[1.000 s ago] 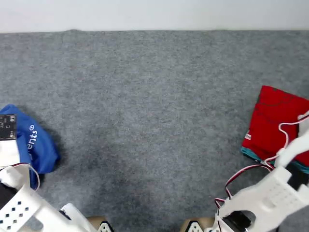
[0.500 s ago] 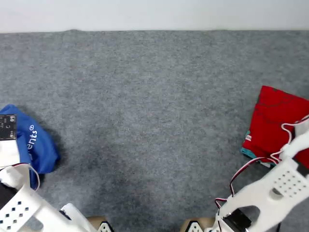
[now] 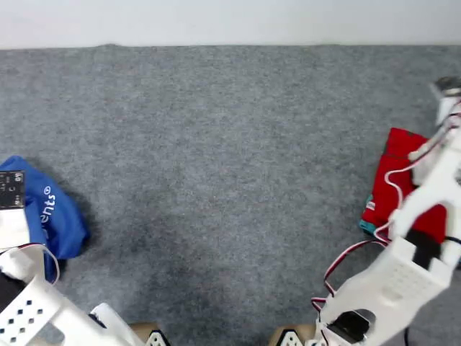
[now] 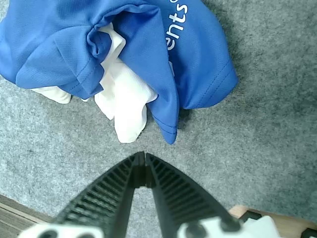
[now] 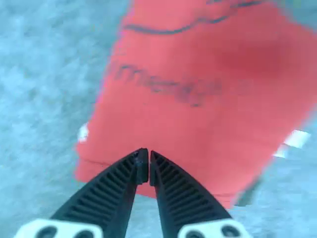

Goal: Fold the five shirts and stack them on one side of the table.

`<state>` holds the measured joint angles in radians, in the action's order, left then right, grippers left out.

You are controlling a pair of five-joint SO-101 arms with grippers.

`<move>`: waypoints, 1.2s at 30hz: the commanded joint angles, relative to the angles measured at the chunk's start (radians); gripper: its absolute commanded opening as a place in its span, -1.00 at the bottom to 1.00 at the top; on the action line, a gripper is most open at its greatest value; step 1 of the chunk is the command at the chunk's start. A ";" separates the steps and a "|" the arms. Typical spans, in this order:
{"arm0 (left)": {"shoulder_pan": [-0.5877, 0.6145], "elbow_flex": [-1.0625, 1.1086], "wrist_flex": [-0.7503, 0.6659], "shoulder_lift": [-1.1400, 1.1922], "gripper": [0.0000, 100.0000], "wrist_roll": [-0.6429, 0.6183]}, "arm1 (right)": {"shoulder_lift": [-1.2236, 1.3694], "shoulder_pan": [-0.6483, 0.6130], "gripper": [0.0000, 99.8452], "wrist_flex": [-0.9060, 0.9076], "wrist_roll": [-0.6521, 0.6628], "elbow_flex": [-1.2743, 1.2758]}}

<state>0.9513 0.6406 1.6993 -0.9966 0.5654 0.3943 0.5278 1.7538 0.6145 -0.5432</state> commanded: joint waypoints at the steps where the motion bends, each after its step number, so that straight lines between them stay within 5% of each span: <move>1: -0.006 -0.012 0.021 -0.011 -0.99 0.003 | -0.110 -0.054 -0.97 0.042 -0.069 0.092; 13: -0.006 0.021 0.015 -0.003 -0.97 0.009 | -0.495 -0.285 -0.97 0.042 -0.279 0.516; 23: -0.008 0.047 -0.206 0.014 -0.59 0.037 | -0.691 -0.295 -0.97 0.042 -0.281 0.796; 36: -0.153 0.047 -0.437 0.494 -0.59 0.117 | -0.711 -0.277 -0.97 0.042 -0.282 0.950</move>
<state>0.8301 0.7296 1.3357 -0.5900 0.6728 -0.2823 0.2394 1.7553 0.3399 0.4066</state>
